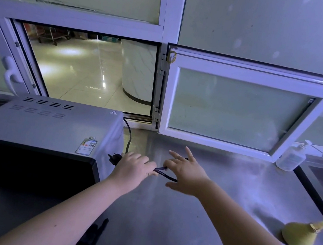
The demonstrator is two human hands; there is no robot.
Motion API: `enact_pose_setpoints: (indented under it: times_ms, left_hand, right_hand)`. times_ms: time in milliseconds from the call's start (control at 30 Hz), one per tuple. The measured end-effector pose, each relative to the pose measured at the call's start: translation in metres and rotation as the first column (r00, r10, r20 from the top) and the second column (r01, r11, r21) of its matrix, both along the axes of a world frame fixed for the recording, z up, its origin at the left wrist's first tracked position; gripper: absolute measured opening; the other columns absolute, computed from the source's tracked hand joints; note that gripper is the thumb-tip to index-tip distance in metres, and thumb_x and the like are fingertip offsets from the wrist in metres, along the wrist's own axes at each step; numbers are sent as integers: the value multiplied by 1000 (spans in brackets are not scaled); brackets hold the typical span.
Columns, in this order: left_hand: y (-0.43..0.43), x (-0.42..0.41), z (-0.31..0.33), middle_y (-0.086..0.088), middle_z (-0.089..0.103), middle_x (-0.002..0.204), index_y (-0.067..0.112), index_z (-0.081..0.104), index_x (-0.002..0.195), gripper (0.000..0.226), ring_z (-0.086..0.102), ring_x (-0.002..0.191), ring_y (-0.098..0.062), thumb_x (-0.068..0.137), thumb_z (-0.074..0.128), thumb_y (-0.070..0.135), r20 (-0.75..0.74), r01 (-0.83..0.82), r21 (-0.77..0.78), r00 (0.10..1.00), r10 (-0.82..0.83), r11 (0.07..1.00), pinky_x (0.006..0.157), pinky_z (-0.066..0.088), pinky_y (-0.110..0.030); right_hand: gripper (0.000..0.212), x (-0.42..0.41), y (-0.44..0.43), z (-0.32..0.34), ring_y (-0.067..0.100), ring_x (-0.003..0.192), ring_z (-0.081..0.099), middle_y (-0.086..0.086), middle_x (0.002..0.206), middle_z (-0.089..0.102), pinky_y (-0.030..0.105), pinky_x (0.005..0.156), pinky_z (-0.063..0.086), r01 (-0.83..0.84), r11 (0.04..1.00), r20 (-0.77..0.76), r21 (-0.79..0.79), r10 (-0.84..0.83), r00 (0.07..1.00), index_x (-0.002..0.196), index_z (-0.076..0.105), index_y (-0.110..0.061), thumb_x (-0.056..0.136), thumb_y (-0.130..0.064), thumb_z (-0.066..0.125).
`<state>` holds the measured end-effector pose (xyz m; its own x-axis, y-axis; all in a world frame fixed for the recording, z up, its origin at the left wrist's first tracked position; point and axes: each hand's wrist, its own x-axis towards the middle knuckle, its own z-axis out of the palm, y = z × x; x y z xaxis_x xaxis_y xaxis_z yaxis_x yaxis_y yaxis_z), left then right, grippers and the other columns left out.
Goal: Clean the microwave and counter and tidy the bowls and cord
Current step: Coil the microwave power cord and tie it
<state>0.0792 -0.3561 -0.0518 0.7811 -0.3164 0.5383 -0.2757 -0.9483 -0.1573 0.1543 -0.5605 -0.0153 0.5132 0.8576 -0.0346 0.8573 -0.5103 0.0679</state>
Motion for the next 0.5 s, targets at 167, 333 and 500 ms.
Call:
enact_pose_setpoints:
  times_ms: [167, 333, 500]
  left_hand:
    - [2, 0, -1, 2, 41, 54, 16, 48, 64, 55, 43, 48, -21, 101, 30, 52, 6, -14, -18, 1000, 14, 1000, 50, 37, -27]
    - [9, 3, -2, 4, 29, 53, 18, 35, 65, 48, 31, 45, -21, 99, 32, 52, -62, 12, -77, 998, -17, 997, 45, 33, -26]
    - [18, 3, 0, 8, 25, 54, 20, 32, 69, 51, 30, 46, -19, 98, 23, 61, -215, -25, -209, 976, -22, 978, 41, 26, -24]
  right_hand:
    - [25, 10, -8, -9, 22, 100, 67, -5, 79, 69, 44, 100, 45, -117, 973, 220, 200, 72, 973, 80, 61, -21, 75, -40, 77]
    - [30, 7, -4, -5, 26, 39, 45, -3, 49, 49, 20, 42, 21, -39, 977, 135, 209, 11, 991, 71, 52, -19, 84, -40, 70]
    - [31, 18, -5, -2, 26, 42, 31, -1, 49, 48, 26, 55, 27, -47, 978, 194, 204, 7, 981, 71, 52, -19, 86, -41, 67]
